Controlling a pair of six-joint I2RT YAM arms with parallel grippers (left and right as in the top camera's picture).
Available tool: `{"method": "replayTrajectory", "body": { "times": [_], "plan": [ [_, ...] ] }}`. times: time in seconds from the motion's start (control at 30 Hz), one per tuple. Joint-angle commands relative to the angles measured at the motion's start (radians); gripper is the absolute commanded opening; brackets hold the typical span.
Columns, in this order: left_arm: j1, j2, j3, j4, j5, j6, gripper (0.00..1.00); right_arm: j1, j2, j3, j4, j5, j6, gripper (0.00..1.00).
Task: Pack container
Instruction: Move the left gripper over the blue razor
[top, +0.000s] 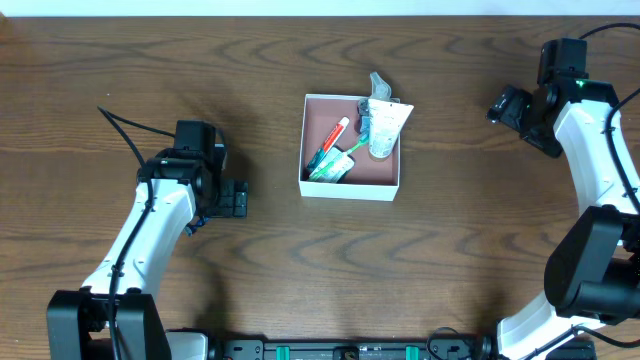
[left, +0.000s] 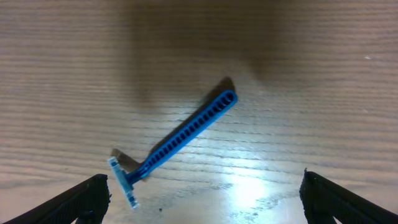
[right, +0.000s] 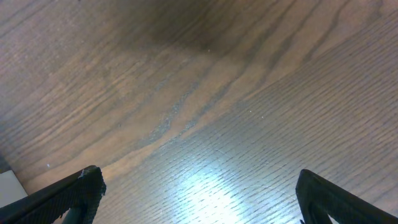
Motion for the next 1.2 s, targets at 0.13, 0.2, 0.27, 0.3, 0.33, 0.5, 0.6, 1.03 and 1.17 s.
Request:
{"method": "replayTrajectory", "body": {
  "times": [0.13,0.2,0.27,0.3,0.33,0.5,0.6,1.03,1.17],
  "plan": [
    [0.005,0.01,-0.004,-0.036,0.034,0.042,0.98,-0.002,0.002,0.008,-0.001,0.007,0.015,0.99],
    [0.005,0.01,-0.011,-0.044,0.034,0.035,0.98,-0.002,0.002,0.008,0.0,0.006,0.015,0.99],
    [0.005,0.01,-0.018,-0.053,0.034,0.034,0.98,-0.002,0.002,0.008,0.0,0.006,0.015,0.99],
    [0.005,0.01,-0.021,-0.053,0.034,0.034,0.98,-0.002,0.002,0.008,0.0,0.007,0.015,0.99],
    [0.005,0.01,-0.024,-0.052,0.034,0.031,0.98,-0.002,0.002,0.008,0.0,0.006,0.014,0.99],
    [0.024,0.033,-0.024,-0.019,0.034,0.032,0.98,-0.002,0.002,0.008,0.0,0.007,0.015,0.99],
    [0.056,0.082,-0.024,0.013,0.034,0.031,0.98,-0.002,0.002,0.008,0.0,0.007,0.014,0.99],
    [0.091,0.191,-0.024,0.029,0.035,0.024,0.98,-0.002,0.002,0.008,0.0,0.007,0.015,0.99],
    [0.091,0.191,-0.024,0.024,0.117,0.024,0.9,-0.002,0.002,0.008,-0.001,0.007,0.015,0.99]
  ]
}}
